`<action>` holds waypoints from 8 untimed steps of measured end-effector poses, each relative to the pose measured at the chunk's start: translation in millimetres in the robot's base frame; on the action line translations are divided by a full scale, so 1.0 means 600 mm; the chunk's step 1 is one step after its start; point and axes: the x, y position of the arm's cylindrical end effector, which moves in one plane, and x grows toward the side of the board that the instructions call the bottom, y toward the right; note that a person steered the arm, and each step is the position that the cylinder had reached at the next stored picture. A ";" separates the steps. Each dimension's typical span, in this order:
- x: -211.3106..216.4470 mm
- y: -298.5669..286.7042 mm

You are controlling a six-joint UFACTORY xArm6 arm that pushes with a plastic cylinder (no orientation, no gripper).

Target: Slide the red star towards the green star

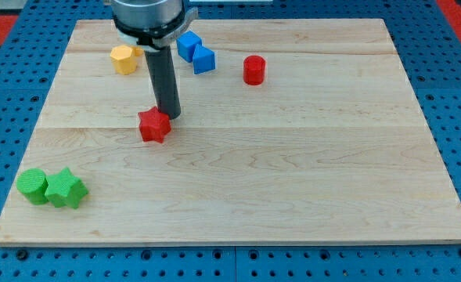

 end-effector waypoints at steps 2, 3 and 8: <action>0.049 -0.026; 0.017 -0.092; 0.072 -0.207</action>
